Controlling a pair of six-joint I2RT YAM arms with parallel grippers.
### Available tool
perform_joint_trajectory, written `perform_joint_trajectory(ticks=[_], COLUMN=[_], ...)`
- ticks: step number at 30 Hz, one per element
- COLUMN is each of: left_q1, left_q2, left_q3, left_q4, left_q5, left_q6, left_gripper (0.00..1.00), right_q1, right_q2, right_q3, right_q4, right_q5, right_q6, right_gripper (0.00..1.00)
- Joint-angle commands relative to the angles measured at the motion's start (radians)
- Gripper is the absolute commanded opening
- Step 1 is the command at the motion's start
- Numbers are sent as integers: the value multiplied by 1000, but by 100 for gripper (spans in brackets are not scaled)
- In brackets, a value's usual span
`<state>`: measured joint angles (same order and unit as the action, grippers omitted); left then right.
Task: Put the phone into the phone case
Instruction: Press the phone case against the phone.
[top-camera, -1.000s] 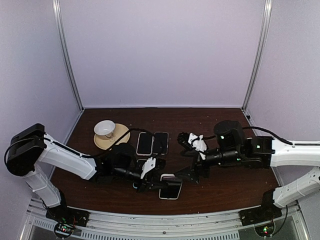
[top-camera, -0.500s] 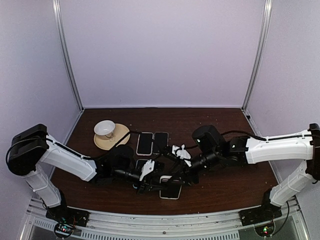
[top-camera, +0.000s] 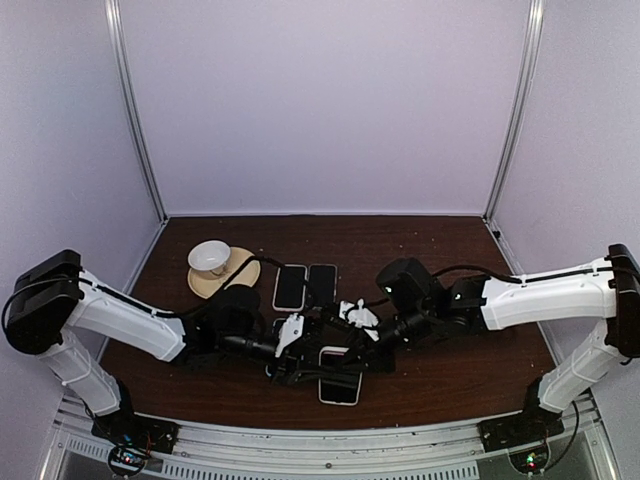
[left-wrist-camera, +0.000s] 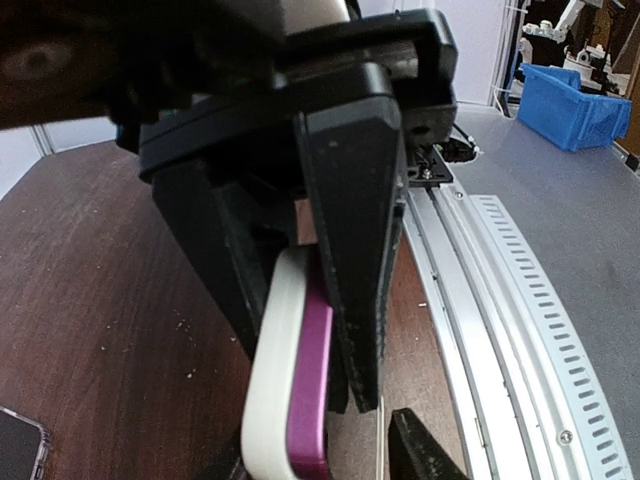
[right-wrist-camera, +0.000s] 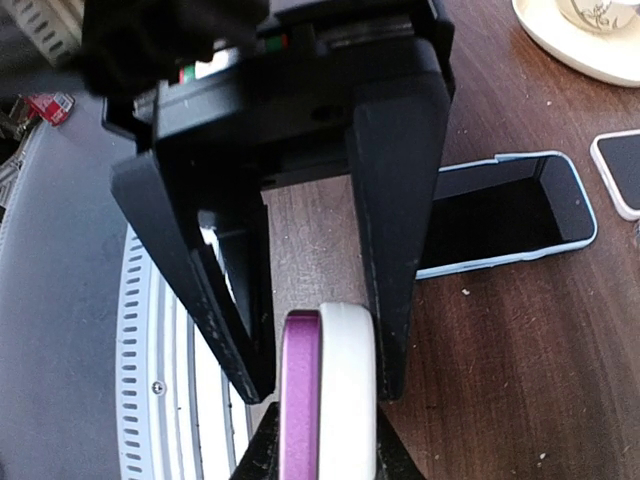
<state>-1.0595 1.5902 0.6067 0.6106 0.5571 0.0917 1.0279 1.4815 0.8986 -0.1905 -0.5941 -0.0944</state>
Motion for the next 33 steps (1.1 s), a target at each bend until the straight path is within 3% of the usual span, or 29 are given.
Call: perform_joint_trajectory(ticks=[1, 11, 19, 24, 33], left_q1=[-3, -3, -3, -3, -4], left_q2=[-69, -83, -61, -37, -11], left_q3=[8, 75, 15, -49, 18], left_q4=[-11, -196, 13, 194, 64], left_q5=[29, 85, 93, 56, 47], left_q6=[7, 4, -105, -153, -136], left_gripper=[41, 42, 43, 33, 24], right_q1=[13, 55, 109, 112, 114], right_q2=[-44, -66, -102, -109, -90], right_q3=[1, -11, -89, -105, -91], right_q4=[5, -7, 102, 100, 94], right_q5=[62, 141, 248, 256, 256], right_q6=[-43, -135, -212, -217, -217], right_gripper=[15, 18, 19, 20, 22])
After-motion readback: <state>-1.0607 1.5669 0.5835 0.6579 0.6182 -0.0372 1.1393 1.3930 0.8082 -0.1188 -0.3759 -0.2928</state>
